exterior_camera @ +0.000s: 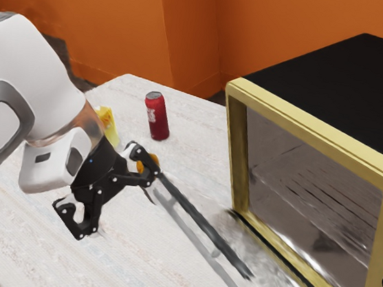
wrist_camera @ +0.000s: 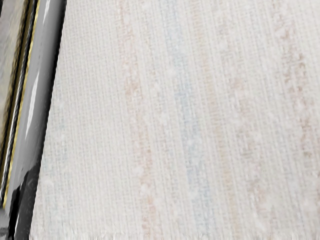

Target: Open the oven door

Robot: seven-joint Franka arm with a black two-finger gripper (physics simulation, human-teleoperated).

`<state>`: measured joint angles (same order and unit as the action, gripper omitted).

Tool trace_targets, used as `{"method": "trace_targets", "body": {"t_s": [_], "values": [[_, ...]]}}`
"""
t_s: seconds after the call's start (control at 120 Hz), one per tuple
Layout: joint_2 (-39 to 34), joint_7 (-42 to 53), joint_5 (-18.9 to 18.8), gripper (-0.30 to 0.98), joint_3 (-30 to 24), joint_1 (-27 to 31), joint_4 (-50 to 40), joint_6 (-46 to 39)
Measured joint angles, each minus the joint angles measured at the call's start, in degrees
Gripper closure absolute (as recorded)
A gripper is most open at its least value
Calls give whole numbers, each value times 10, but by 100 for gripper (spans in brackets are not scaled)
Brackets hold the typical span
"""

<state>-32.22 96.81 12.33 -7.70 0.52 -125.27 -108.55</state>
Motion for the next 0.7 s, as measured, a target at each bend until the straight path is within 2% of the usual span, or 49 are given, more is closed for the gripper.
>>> {"method": "trace_targets", "body": {"t_s": [0.058,0.1,0.15,0.183,0.225,0.25,0.317,0.375,0.442,0.492,0.592,0.7], "values": [[-75,13,5,4,64,0,-89,-7],[-137,21,6,3,108,0,-121,-4],[-180,30,11,2,145,-1,-95,8],[-179,35,34,2,145,-6,-46,17],[-135,34,79,1,135,-8,46,28],[-98,28,85,1,110,-8,120,36],[37,-17,63,1,84,-7,343,90],[130,-98,6,0,91,-6,436,136],[222,-197,-50,0,107,-6,494,174],[277,-265,-79,0,118,-6,516,197],[333,-372,-91,0,143,-6,486,219],[350,-464,-93,0,148,8,474,227]]}}
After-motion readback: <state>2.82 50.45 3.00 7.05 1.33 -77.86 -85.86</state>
